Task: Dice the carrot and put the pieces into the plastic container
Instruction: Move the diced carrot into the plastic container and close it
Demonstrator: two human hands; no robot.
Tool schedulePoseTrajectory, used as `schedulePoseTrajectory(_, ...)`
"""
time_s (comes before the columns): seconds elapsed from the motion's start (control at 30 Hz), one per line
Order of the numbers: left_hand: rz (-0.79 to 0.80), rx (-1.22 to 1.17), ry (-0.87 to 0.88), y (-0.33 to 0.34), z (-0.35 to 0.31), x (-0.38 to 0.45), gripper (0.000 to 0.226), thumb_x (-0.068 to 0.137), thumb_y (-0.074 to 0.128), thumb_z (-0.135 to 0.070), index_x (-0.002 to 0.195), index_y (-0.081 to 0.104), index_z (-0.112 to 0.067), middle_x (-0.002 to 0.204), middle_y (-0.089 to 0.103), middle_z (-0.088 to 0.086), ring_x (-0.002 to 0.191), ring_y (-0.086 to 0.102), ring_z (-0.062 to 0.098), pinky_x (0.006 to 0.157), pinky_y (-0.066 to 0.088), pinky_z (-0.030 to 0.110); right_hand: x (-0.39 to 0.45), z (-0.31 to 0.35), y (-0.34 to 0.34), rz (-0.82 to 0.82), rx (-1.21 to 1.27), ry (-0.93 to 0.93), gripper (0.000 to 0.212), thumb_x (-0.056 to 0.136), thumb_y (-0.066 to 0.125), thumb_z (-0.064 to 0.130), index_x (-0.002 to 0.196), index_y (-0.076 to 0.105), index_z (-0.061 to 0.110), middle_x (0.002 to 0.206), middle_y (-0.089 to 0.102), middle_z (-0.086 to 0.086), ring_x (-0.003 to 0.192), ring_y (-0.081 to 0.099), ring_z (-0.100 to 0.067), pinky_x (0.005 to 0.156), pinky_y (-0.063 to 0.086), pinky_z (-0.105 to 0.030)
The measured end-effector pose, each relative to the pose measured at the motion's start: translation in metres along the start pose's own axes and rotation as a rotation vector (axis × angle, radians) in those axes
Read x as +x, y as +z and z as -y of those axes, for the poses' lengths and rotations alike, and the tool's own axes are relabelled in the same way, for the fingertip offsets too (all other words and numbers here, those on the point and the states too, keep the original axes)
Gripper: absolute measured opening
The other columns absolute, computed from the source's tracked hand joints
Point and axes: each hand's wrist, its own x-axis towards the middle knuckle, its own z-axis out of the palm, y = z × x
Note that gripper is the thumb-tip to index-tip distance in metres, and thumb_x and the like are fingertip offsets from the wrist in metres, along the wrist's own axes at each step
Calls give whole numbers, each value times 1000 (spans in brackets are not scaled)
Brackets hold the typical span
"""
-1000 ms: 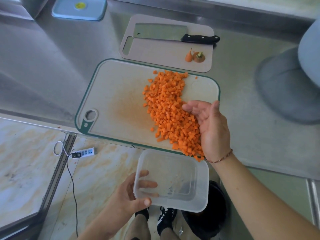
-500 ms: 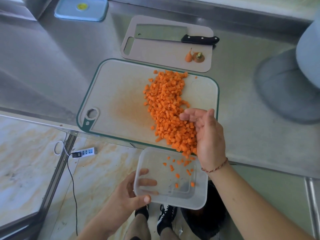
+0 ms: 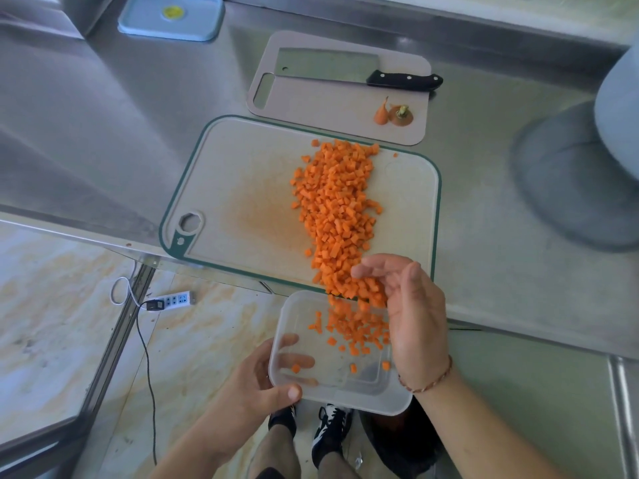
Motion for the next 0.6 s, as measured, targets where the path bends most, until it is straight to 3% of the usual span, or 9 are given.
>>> schedulePoseTrajectory(0.17,-25,3,9,2,-1,-1,116,40,97,-61,136,51,-15,118,71,9,110,69,32,85,57,33,-12,2,-6,40,56,43,60,92,38,66,102,68,15,92,71,-15,95,66,-34,87,52,-50)
schedulePoseTrajectory(0.4,-30,-3,1,2,-1,-2,115,42,97,-61,137,50,-16,122,69,12,111,69,34,89,57,38,-19,10,-17,136,94,60,49,92,49,58,100,70,14,85,70,-16,84,67,-37,79,56,-43)
schedulePoseTrajectory(0.47,-26,-2,-8,1,-1,-2,114,42,97,-61,137,50,-18,123,68,12,113,68,34,91,57,41,-29,12,-27,91,-89,-17,29,91,57,46,95,69,20,81,71,-2,79,69,-23,76,57,-31)
schedulePoseTrajectory(0.53,-21,6,-13,1,-3,-4,114,43,97,-61,137,50,-18,124,68,12,114,67,34,94,56,43,-44,11,-42,-58,-344,-87,12,84,62,38,91,66,29,76,68,11,69,65,-8,69,51,-15)
schedulePoseTrajectory(0.6,-20,5,-19,1,-4,-5,115,42,97,-61,138,49,-18,124,68,13,112,68,33,93,56,40,-58,7,-54,-142,-567,-12,23,78,62,49,94,60,33,69,60,7,59,57,-10,60,44,-13)
